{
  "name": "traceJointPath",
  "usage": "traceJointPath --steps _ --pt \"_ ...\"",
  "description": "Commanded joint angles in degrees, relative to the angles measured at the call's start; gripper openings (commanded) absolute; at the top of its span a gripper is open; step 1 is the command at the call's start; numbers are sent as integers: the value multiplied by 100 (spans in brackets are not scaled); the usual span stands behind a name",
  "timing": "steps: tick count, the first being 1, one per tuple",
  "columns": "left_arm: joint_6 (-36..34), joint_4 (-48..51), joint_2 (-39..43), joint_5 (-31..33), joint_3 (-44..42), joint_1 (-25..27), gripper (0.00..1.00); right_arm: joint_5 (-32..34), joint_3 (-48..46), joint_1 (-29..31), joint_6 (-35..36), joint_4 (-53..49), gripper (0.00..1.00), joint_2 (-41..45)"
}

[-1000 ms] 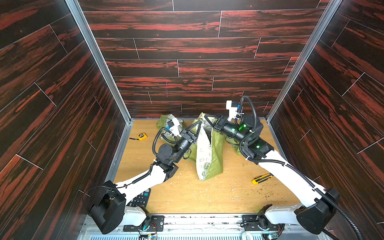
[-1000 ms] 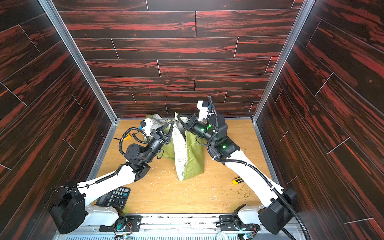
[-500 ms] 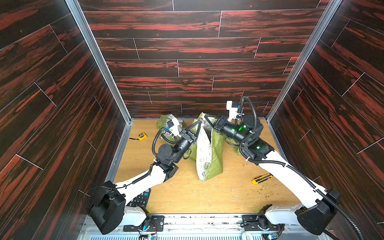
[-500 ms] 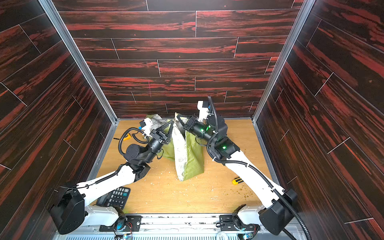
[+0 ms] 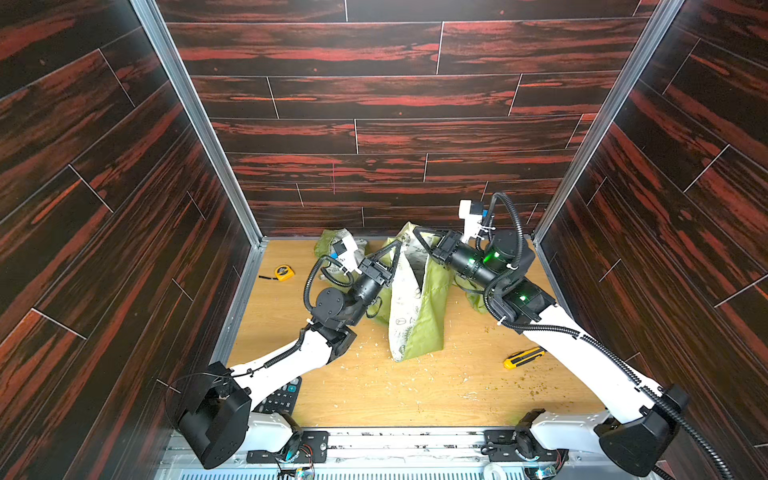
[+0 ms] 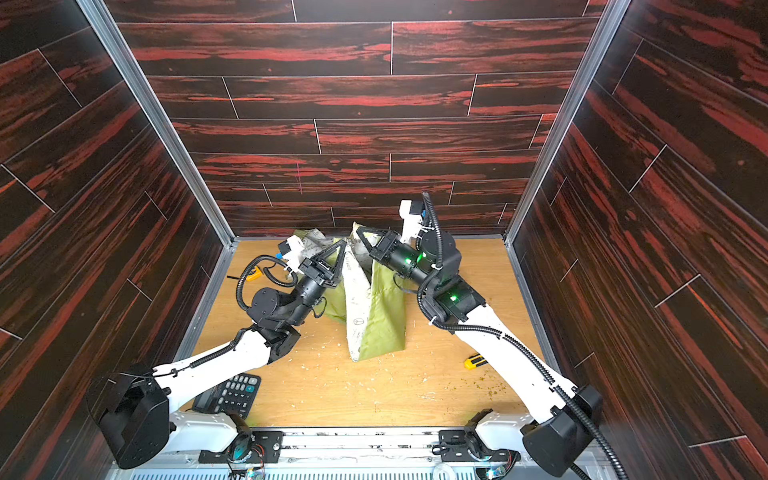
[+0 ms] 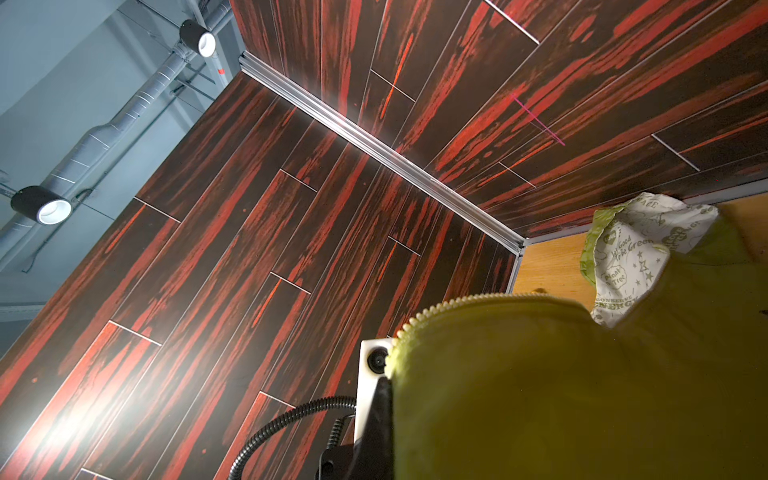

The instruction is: Zip up the jacket

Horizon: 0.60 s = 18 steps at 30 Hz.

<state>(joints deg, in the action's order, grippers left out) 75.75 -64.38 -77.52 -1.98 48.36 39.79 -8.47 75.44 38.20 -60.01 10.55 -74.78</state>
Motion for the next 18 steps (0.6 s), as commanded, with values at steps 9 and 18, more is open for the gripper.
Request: traceJointPath --steps 9,18 --pt "54 -398 220 31 173 -2 0 -133 -55 81 -134 296 0 -69" --pt "53 -372 237 18 191 0 0 -145 -51 108 -182 330 0 -165"
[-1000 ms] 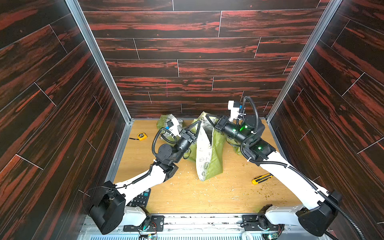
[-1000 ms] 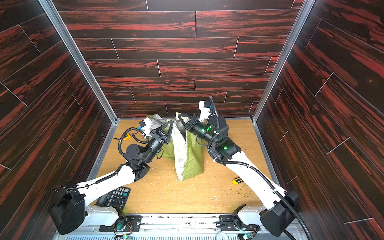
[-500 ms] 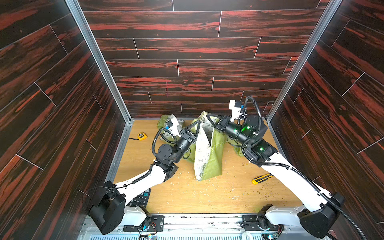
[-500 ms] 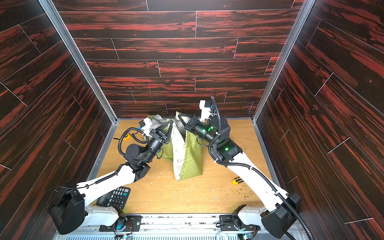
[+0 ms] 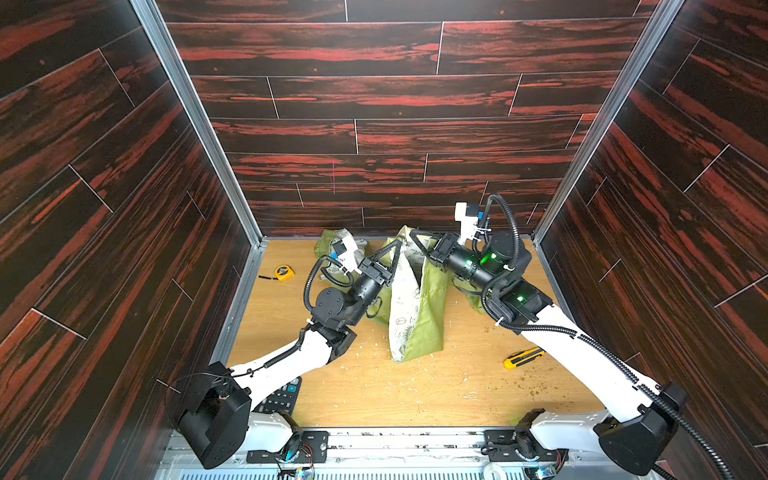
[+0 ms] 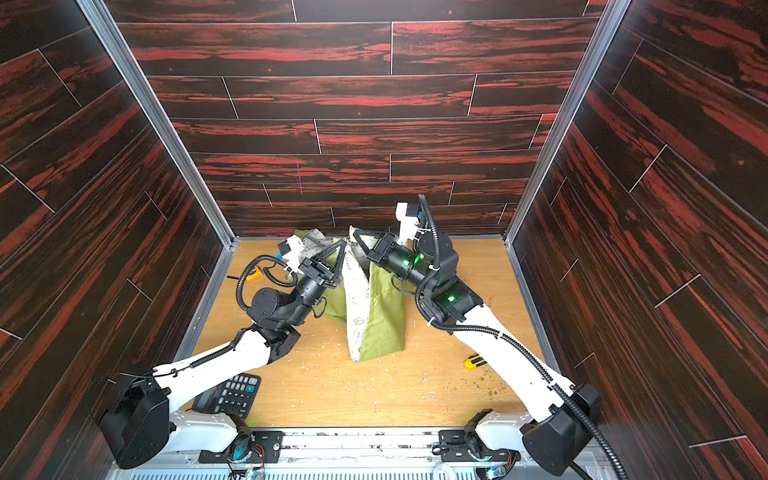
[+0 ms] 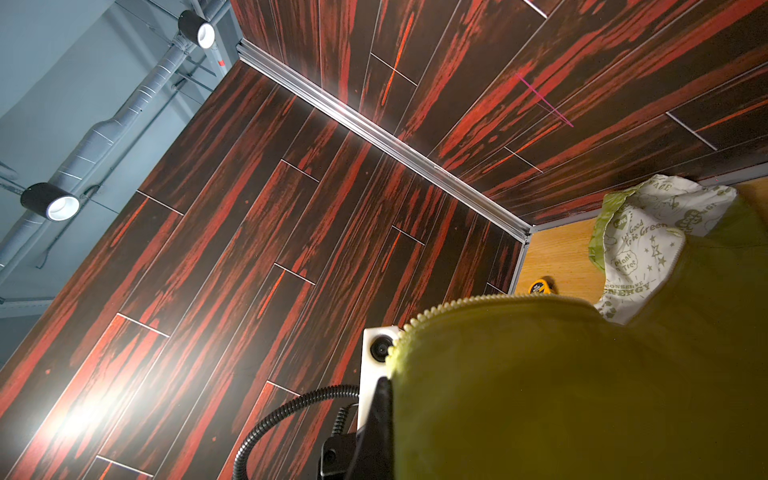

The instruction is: Zip up the jacket

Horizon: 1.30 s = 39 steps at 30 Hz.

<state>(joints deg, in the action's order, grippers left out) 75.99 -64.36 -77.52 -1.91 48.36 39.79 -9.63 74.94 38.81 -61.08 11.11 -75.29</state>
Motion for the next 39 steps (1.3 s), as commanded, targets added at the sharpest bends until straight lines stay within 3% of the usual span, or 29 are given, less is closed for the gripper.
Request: traceJointPath --steps 1,39 --pt "31 -372 243 15 187 2 0 -34 3 52 -75 266 0 -124" --pt "40 -351 269 -4 157 2 0 112 280 59 -1 164 0 -315"
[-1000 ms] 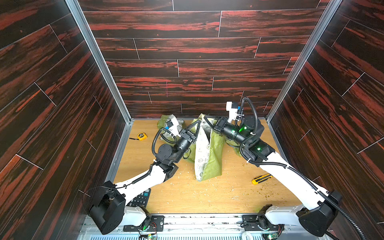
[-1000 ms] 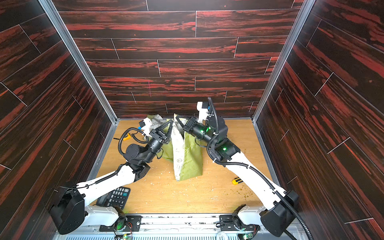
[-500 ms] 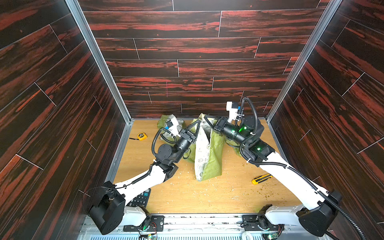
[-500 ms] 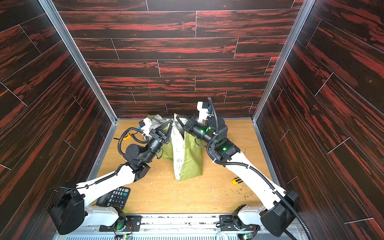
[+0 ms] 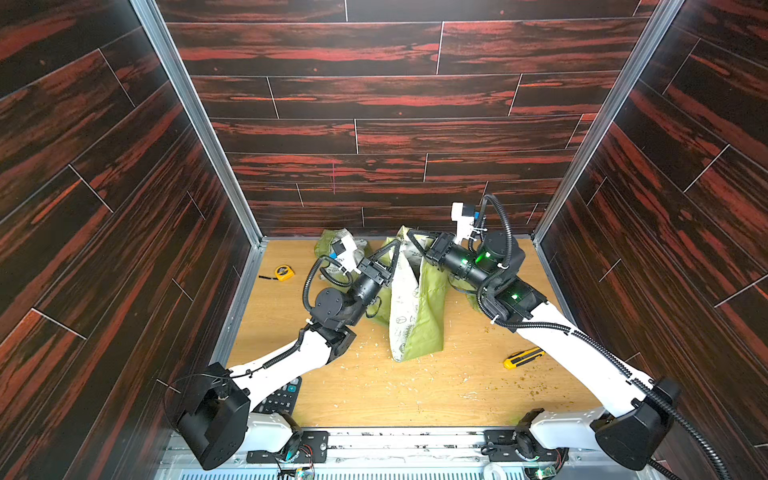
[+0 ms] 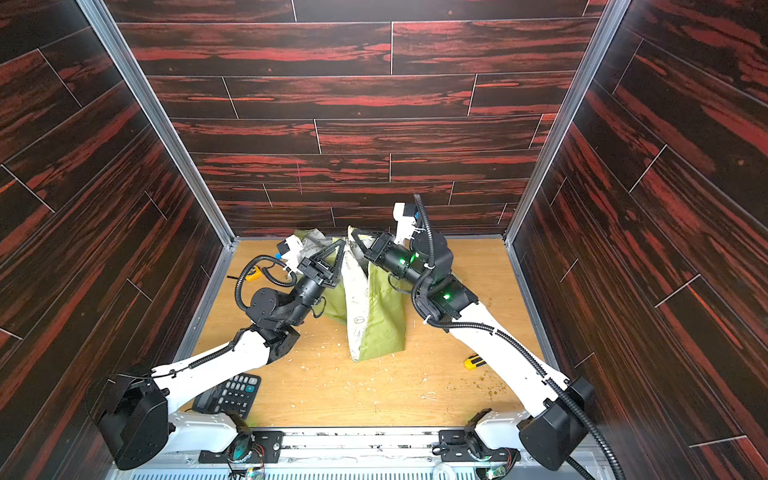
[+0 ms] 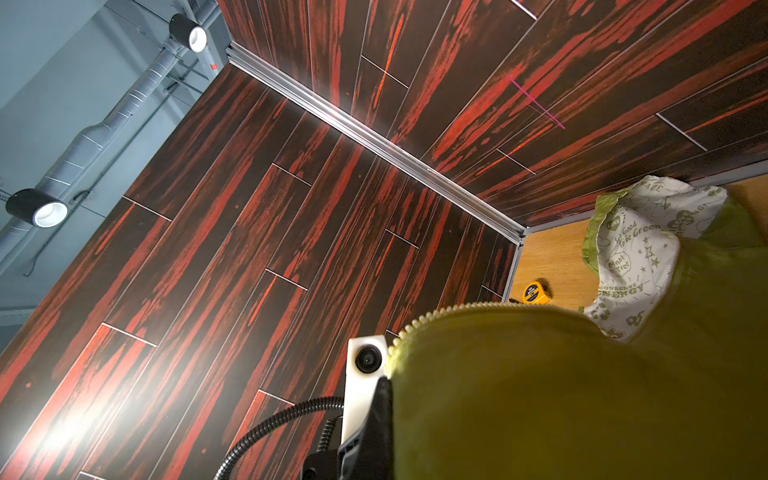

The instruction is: Zip up the jacket

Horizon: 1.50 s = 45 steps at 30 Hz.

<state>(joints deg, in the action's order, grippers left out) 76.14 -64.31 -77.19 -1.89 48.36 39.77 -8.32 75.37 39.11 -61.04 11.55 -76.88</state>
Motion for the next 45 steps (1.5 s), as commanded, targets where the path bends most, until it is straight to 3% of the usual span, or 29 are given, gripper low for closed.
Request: traceJointPath --steps 1,20,45 --pt "16 -348 231 9 163 -1 0 -45 236 30 3 123 0 -152" --pt "37 -313 143 197 299 -3 0 -162 95 64 206 78 0 -3" --pt "348 -355 90 1006 200 -4 0 -113 -320 257 540 -108 0 216"
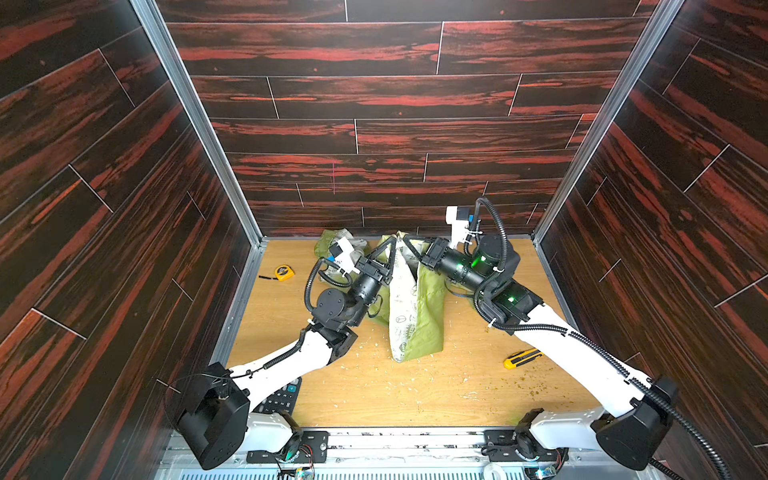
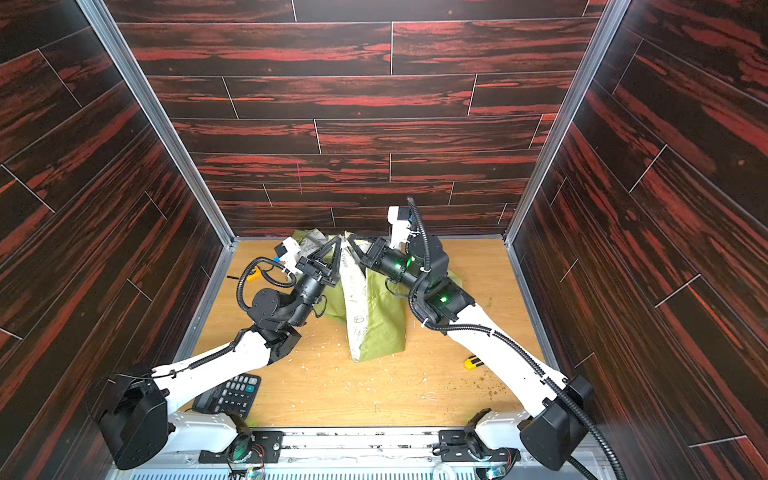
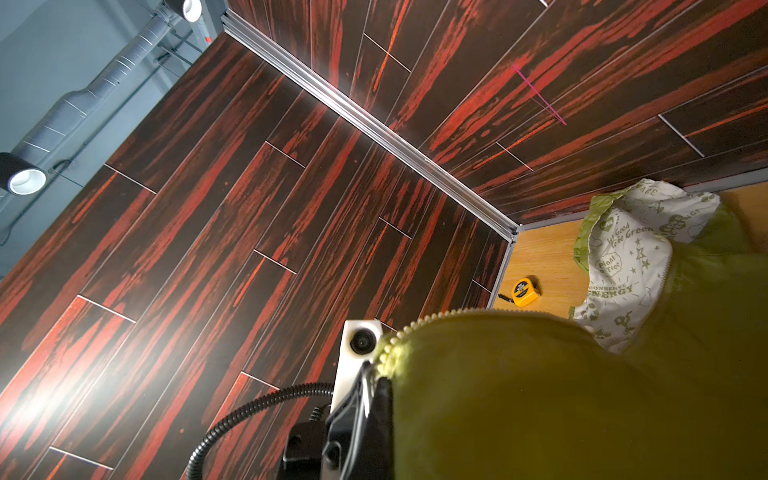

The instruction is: Zip up the jacket

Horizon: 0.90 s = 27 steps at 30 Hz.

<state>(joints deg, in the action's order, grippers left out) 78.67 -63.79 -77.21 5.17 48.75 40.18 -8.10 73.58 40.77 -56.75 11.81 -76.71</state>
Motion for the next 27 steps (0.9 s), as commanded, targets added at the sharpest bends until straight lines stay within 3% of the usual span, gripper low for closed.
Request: traceJointPath --steps 1,27 --pt "103 -403 93 309 169 -47 0 -124 -163 90 112 -139 0 214" --pt "-43 475 243 749 108 -68 0 -185 -611 197 -49 -724 0 428"
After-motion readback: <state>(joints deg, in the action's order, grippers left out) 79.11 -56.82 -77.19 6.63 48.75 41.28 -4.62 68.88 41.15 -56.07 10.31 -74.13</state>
